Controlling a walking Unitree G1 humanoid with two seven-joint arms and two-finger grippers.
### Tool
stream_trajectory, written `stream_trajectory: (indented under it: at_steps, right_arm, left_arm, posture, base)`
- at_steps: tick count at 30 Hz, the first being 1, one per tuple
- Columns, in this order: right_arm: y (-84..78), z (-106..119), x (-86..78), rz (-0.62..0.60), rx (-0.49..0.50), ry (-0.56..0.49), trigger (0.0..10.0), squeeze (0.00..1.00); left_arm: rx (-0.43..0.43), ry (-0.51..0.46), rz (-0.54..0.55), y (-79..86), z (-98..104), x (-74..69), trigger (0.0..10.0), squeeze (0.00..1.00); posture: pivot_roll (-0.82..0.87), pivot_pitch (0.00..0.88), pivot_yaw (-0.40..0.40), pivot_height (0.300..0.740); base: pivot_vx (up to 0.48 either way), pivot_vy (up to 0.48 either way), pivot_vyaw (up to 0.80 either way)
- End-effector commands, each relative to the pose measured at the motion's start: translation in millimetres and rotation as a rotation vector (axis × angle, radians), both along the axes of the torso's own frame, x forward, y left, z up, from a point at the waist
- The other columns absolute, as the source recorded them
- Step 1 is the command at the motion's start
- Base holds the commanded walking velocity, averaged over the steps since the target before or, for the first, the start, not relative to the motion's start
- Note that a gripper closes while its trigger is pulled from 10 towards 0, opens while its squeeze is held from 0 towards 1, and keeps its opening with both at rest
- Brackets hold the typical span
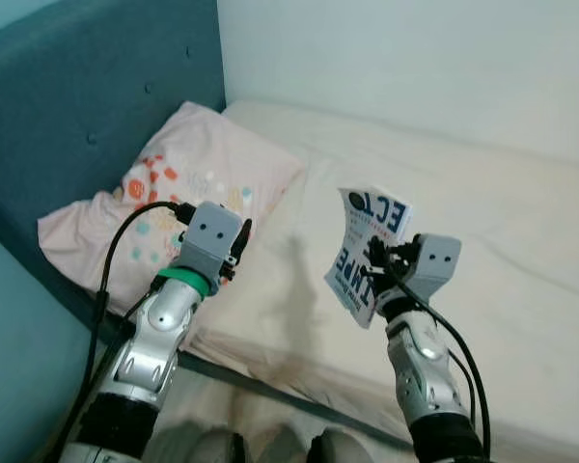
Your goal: Clean up the room
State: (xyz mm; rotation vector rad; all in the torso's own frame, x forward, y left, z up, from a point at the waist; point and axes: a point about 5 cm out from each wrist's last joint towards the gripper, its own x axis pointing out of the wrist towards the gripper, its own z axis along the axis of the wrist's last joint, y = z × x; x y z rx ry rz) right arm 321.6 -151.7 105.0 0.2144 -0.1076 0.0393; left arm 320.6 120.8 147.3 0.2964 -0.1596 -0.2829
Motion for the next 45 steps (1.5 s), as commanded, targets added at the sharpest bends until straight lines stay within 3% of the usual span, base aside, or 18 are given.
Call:
stream_trajectory:
  at_steps: [1, 7, 13, 15, 24, 34, 38, 41, 45]
  right_arm:
    - [0.2, -1.0, 0.1, -0.003, 0.014, -0.003, 10.0, 0.0]
    - [1.4, 0.1, 2.0, 0.001, 0.03, -0.003, 10.0, 0.0]
    - [6.5, 3.5, 8.2, 0.042, 0.129, 0.003, 10.0, 0.0]
    - [17.0, 8.7, 12.6, 0.134, 0.299, 0.003, 10.0, 0.0]
    - [27.3, 30.2, 21.6, 0.309, 0.561, -0.062, 10.0, 0.0]
    - [34.1, 24.7, 27.9, 0.408, 0.612, -0.001, 10.0, 0.0]
    - [34.2, 26.3, 34.2, 0.504, 0.635, 0.025, 10.0, 0.0]
    - [36.7, 32.3, 43.8, 0.645, 0.597, 0.083, 10.0, 0.0]
    - [38.9, 37.9, 48.2, 0.712, 0.595, 0.104, 10.0, 0.0]
  left_arm:
    - [0.001, 0.032, 0.009, 2.6, -6.6, -2.4, 10.0, 0.0]
    - [0.004, 0.035, 0.01, 3.6, -6.9, -3.3, 10.0, 0.0]
    - [0.008, 0.039, 0.012, 4.8, -6.8, -4.7, 10.0, 0.0]
    - [0.012, 0.042, 0.011, 5.4, -6.6, -5.8, 10.0, 0.0]
    - [0.02, 0.048, 0.016, 9.5, -6.0, -12.7, 10.0, 0.0]
    - [-0.005, 0.034, 0.022, 12.7, 5.5, -17.7, 10.0, 0.0]
    - [-0.019, -0.002, 0.024, 14.9, 18.0, -19.4, 10.0, 0.0]
    - [-0.057, -0.045, 0.026, 17.4, 35.7, -24.4, 10.0, 0.0]
    - [-0.077, -0.057, 0.032, 19.5, 43.6, -29.4, 10.0, 0.0]
  posture:
    - [0.0, 0.054, 0.078, 0.615]
    - [0.01, 0.06, 0.081, 0.59]
    - [0.02, 0.07, 0.089, 0.586]
    - [0.02, 0.079, 0.091, 0.586]
    - [0.05, 0.115, 0.095, 0.586]
    - [0.08, 0.146, 0.085, 0.586]
    - [0.11, 0.151, 0.063, 0.586]
    - [0.14, 0.173, 0.036, 0.586]
    - [0.17, 0.194, 0.026, 0.586]
  base:
    - [0.0, 0.0, 0.0]
    - [0.0, 0.0, 0.0]
    - [0.0, 0.0, 0.0]
    - [0.0, 0.0, 0.0]
    - [0.0, 0.0, 0.0]
    - [0.0, 0.0, 0.0]
    - [0.0, 0.0, 0.0]
    - [0.0, 0.0, 0.0]
    - [0.0, 0.0, 0.0]
